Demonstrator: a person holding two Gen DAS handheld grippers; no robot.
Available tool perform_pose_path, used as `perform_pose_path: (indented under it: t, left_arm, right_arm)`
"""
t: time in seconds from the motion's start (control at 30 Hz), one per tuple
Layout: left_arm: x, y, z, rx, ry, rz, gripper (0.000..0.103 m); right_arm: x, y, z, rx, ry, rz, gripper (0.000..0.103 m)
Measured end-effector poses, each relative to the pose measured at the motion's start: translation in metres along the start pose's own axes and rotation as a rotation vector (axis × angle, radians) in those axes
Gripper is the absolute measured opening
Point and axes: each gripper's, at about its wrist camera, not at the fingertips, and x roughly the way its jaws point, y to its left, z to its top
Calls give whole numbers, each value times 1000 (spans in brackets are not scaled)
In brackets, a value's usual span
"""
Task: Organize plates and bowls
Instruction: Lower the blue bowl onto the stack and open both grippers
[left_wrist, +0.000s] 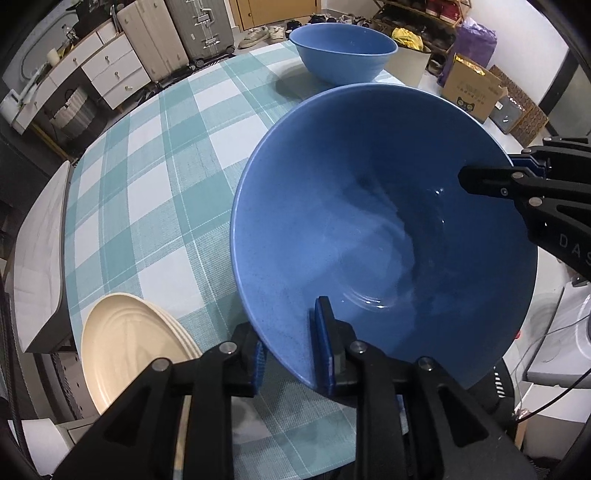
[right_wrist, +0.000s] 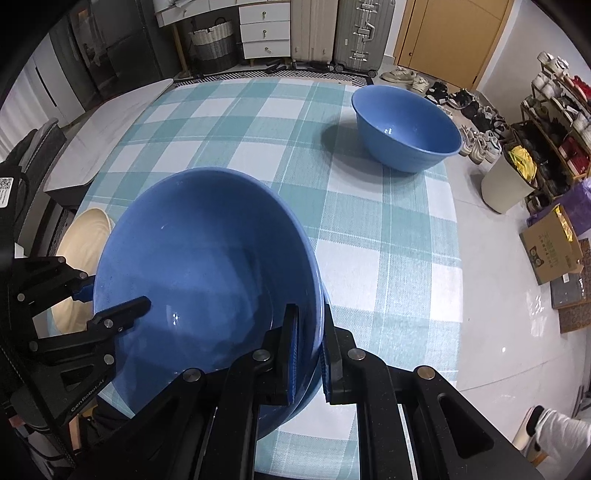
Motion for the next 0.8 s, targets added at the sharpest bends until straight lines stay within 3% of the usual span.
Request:
perform_pose_path:
  t: [0.43,0.8]
  left_arm:
    - [10,-11,-9,29,-50,57,24]
    - [17,-10,-11,-1,-64,35,25]
  right_arm:
    - [14,-2,-10,1,5,-2,10]
    - [12,-3,-14,5,-17,2,10]
